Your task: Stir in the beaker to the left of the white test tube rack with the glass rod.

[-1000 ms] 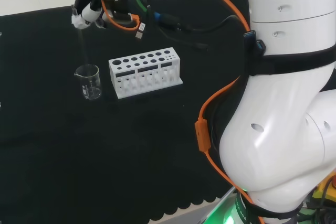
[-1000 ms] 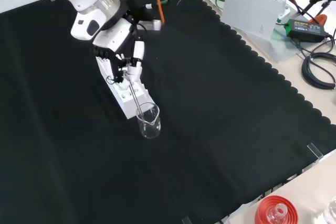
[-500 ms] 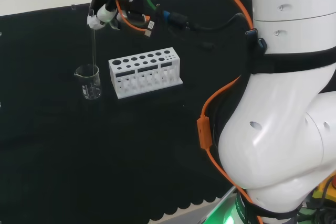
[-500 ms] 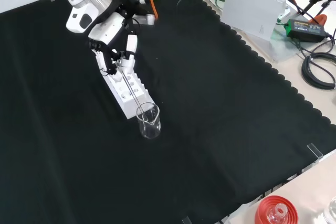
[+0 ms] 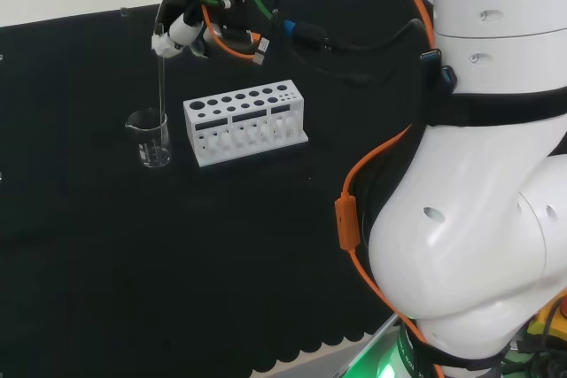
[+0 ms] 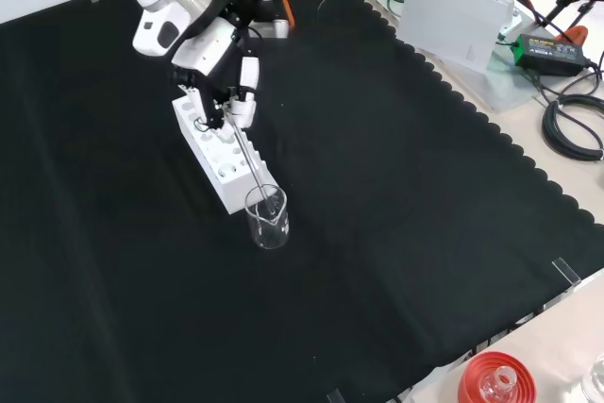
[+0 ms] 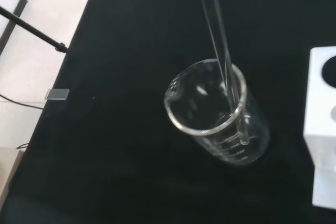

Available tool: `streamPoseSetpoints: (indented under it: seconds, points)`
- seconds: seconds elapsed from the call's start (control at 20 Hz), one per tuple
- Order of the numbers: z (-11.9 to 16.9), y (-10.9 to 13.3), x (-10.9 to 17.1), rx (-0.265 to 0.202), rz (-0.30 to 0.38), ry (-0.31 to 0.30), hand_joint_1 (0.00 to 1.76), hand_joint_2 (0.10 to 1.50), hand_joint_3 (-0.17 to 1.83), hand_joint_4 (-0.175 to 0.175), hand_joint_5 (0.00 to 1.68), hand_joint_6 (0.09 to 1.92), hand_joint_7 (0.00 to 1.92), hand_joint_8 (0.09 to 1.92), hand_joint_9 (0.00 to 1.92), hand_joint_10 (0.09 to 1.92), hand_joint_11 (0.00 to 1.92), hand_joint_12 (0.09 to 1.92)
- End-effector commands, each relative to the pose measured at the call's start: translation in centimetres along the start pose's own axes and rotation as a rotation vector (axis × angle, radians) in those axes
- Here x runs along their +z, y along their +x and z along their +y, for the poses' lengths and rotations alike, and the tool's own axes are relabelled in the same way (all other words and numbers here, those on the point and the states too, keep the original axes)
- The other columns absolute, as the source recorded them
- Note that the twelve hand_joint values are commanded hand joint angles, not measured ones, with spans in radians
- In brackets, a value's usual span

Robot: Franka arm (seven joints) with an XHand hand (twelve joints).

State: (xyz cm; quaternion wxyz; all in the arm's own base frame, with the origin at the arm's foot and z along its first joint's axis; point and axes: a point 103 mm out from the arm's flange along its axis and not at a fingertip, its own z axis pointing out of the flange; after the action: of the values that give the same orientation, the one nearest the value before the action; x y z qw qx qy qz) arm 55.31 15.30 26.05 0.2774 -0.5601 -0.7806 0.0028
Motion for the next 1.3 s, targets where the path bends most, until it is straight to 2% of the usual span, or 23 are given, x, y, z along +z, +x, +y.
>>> streamPoseSetpoints:
  seconds: [0.05, 0.55, 0.9, 1.3]
  points:
    - [-0.3, 2.4, 0.9, -0.032, -0.005, 0.013, 1.31, 1.11, -0.16, -0.175, 1.12, 0.50, 1.21, 0.94, 1.74, 0.61, 1.60, 0.77]
    - [0.4, 3.2, 1.3, -0.034, 0.003, 0.022, 1.31, 1.12, -0.16, -0.175, 1.12, 0.50, 1.21, 0.94, 1.74, 0.61, 1.60, 0.78]
    - [2.7, 3.7, 0.9, -0.036, 0.015, 0.024, 1.31, 1.12, -0.17, -0.175, 1.12, 0.51, 1.21, 0.94, 1.74, 0.61, 1.60, 0.78]
    - [3.2, 3.6, 1.0, -0.027, 0.017, 0.031, 1.31, 1.12, -0.17, -0.175, 1.12, 0.51, 1.21, 0.94, 1.74, 0.61, 1.60, 0.78]
